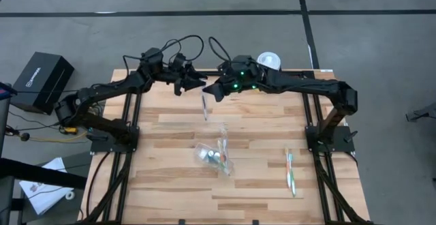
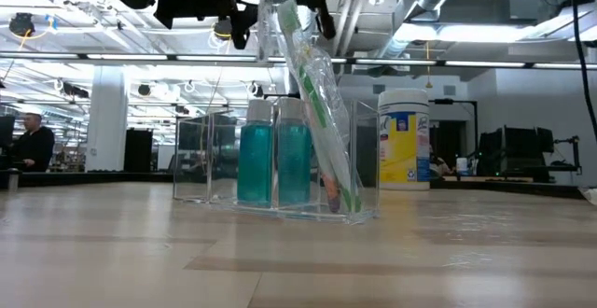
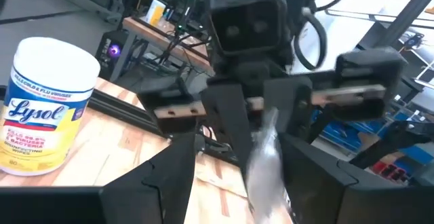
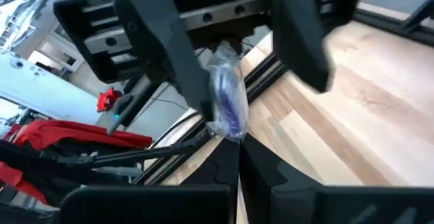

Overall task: Pick & Place toothbrushing station
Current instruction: Put the purple toothbrush into the transparent organizer

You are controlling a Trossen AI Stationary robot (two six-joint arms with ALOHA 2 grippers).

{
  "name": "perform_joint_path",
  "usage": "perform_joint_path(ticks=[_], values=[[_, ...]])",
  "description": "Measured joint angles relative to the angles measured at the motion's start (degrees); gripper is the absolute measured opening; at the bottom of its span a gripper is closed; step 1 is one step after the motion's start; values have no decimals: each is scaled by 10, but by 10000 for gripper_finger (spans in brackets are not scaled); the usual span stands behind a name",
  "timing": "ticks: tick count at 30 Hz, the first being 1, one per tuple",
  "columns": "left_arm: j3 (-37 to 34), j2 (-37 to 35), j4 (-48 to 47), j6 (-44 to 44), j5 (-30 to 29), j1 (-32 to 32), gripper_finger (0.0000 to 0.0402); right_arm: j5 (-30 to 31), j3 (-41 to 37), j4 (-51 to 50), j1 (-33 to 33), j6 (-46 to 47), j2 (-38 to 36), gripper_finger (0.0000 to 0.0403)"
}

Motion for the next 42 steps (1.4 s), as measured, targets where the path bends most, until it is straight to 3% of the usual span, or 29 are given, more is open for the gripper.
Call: perform_joint_path(ticks=[11,15,20,25,29,33,38,42], values=[[0,0,0,10,24,4,183,-12,0,12,-13,0,-6,0],[0,0,0,15,21,6,135,-13,0,11,-13,1,-6,0],[0,0,0,19,7,8,44,-16,0,11,-13,1,-6,0],[1,0,3,30,8,8,37,-26,-1,26,-13,-8,-5,6],[2,0,4,39,6,8,37,-40,-1,27,-16,-19,-12,42],[1,0,-4,39,6,18,37,-42,-1,-36,-19,-42,-31,97],[1,0,-8,43,13,32,37,-20,-1,-91,-30,-78,-66,155],[1,0,-14,53,22,40,37,22,-1,-132,-44,-104,-103,180]])
